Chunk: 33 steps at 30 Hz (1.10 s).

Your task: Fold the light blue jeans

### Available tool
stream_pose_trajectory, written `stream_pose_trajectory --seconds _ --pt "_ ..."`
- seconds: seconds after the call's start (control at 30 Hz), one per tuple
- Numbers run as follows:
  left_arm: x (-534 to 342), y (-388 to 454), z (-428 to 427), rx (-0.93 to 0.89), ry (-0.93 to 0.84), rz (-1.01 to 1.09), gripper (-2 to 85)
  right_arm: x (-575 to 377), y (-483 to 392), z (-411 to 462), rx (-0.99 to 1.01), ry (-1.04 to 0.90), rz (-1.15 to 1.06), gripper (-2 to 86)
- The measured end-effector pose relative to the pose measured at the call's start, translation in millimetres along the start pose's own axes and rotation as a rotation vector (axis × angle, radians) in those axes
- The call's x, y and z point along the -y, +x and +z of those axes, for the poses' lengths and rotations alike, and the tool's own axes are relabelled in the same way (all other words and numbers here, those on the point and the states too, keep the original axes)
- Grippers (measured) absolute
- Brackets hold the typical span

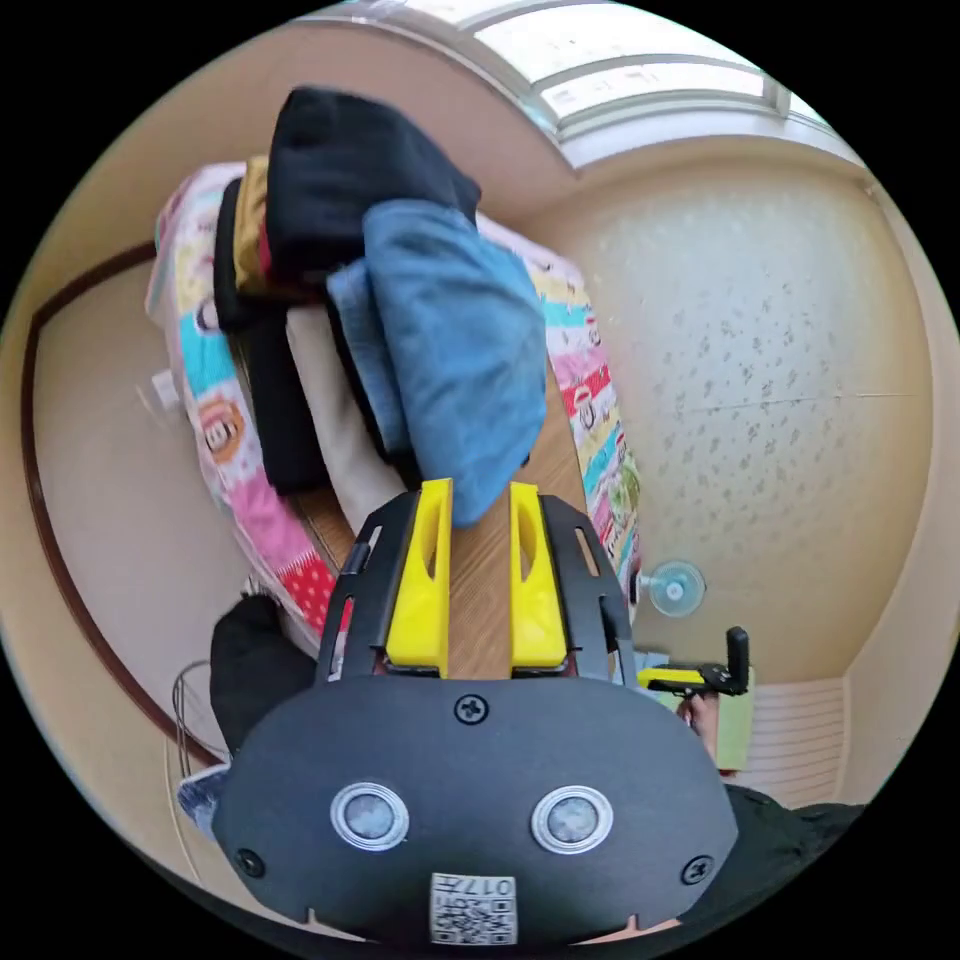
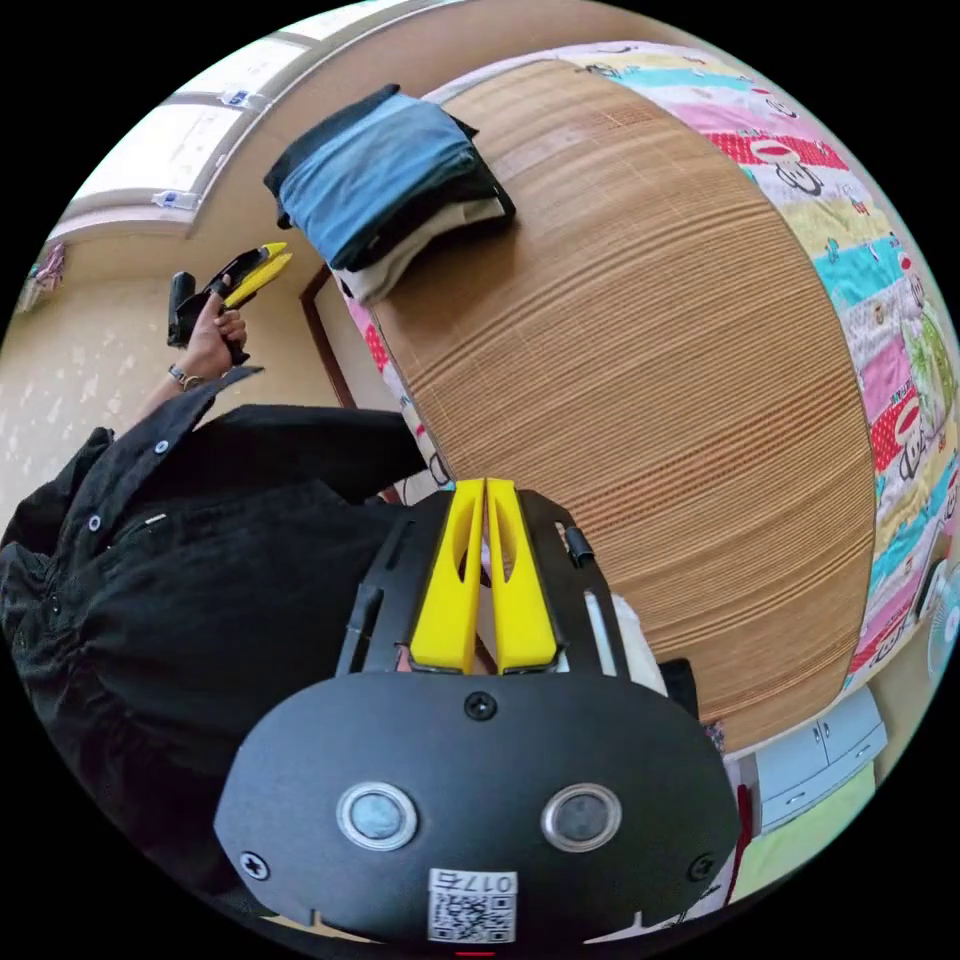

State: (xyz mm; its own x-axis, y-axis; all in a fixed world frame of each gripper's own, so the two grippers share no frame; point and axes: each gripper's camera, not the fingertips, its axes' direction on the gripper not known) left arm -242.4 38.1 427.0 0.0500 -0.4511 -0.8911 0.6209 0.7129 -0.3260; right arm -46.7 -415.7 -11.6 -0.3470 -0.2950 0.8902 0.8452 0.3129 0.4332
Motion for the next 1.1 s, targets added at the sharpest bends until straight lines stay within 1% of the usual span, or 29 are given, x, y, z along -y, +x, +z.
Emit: stream_pose_trajectory --seconds 0.07,0.17,0.23,0.37,0.5,0.6,0.63,0.67,0.7,0.73,0.77,0.8,0.83,0.87,0.9,0.97,1.0,1.07,1.1 --pt "11 -6 -22 -0.027 0.079 -0.023 10.8 12 -16 6 -0.024 0.019 -0.025 0.4" --pt "27 -20 -32 -0.043 0.108 -0.058 12.4 18 -25 27 -0.088 -0.004 0.002 0.4" --pt "31 -27 -31 -0.042 0.093 -0.072 12.9 13 -21 40 -0.079 0.016 0.05 0.3" --pt "28 -39 -9 -0.067 -0.026 -0.095 12.5 -17 2 70 0.095 0.143 0.2 0.4" --pt "2 -56 -7 -0.086 -0.069 -0.132 9.5 -50 15 97 0.266 0.282 0.329 0.5" --pt "-24 -70 -22 -0.208 -0.108 -0.127 5.6 -71 12 107 0.33 0.407 0.382 0.5" --pt "-33 -70 -27 -0.344 -0.126 -0.079 3.1 -75 12 108 0.342 0.432 0.398 0.5" --pt "-40 -64 -31 -0.474 -0.158 -0.028 2.4 -83 12 111 0.373 0.487 0.428 0.5" --pt "-44 -57 -32 -0.526 -0.178 0.003 2.1 -91 14 113 0.416 0.548 0.452 0.5" --pt "-50 -36 -38 -0.591 -0.22 0.09 1.6 -95 15 113 0.44 0.581 0.457 0.5" --pt "-56 -5 -44 -0.621 -0.268 0.209 1.1 -102 14 112 0.482 0.657 0.446 0.5" --pt "-59 13 -48 -0.631 -0.295 0.275 1.0 -108 9 107 0.492 0.736 0.405 0.4" --pt "-68 52 -54 -0.648 -0.34 0.403 0.7 -109 5 103 0.481 0.77 0.374 0.4" --pt "-79 93 -60 -0.666 -0.377 0.524 0.5 -110 -7 93 0.439 0.818 0.31 0.4" --pt "-86 114 -62 -0.675 -0.398 0.578 0.4 -106 -18 83 0.387 0.835 0.261 0.4" --pt "-119 187 -67 -0.737 -0.47 0.748 0.2 -95 -34 68 0.308 0.835 0.219 0.4" --pt "-129 204 -69 -0.761 -0.477 0.783 0.2 -87 -42 61 0.272 0.83 0.201 0.4" --pt "-169 254 -75 -0.89 -0.488 0.857 -0.1 -74 -50 52 0.247 0.822 0.175 0.5" --pt "-178 265 -77 -0.924 -0.486 0.864 -0.1 -67 -54 49 0.242 0.823 0.158 0.6"
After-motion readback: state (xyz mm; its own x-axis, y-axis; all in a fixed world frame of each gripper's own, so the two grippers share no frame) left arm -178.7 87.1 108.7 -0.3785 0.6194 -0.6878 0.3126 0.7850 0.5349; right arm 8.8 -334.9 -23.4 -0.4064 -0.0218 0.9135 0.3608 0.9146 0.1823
